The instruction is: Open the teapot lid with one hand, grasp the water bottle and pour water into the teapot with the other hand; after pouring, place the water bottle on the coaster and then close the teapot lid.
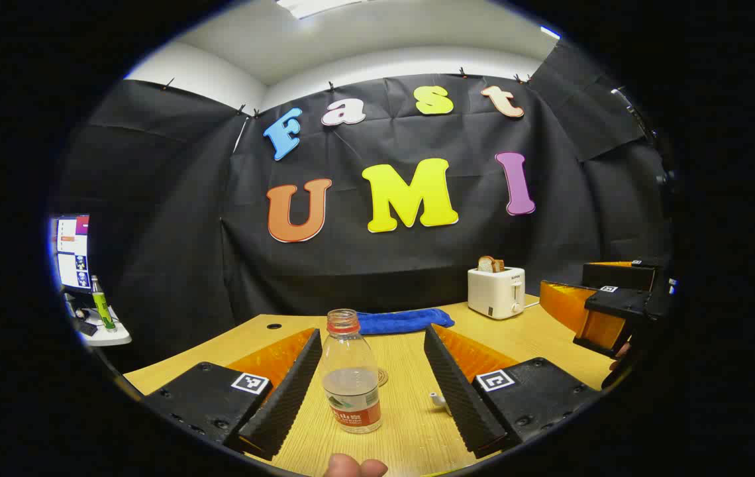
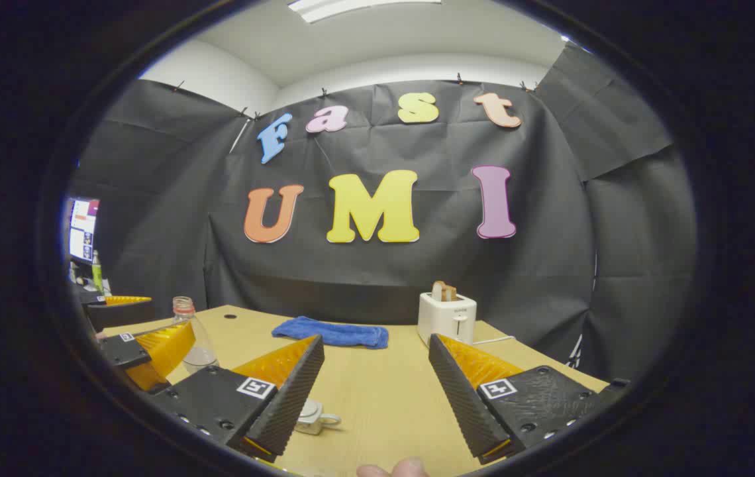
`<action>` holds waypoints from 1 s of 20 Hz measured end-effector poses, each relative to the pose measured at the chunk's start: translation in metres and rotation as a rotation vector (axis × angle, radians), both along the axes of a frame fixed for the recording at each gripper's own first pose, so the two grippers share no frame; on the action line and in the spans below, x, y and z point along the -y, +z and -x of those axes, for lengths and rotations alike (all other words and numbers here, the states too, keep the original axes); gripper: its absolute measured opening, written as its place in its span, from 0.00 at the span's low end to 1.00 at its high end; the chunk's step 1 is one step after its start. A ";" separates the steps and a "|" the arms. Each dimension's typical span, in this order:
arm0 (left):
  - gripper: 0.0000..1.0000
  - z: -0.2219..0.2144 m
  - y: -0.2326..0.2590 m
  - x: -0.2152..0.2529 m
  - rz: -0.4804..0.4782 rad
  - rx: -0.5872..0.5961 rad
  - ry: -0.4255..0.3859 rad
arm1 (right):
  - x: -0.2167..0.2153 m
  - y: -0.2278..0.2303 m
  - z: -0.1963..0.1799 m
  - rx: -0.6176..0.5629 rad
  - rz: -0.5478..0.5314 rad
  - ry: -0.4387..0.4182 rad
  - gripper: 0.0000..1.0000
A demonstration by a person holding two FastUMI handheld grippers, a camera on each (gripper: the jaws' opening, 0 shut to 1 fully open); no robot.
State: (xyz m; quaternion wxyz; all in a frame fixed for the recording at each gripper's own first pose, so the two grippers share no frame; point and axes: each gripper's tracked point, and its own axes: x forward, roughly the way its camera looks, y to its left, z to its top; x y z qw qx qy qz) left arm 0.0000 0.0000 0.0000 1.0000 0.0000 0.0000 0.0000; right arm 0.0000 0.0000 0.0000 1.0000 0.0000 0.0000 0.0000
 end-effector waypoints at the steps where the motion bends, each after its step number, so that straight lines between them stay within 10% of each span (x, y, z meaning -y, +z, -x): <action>1: 0.97 0.000 0.000 -0.001 0.001 -0.002 0.001 | 0.000 -0.001 0.001 -0.004 -0.001 -0.001 0.96; 20: 0.97 0.004 0.000 -0.013 0.012 -0.023 0.000 | -0.014 -0.017 0.000 -0.037 0.016 0.035 0.96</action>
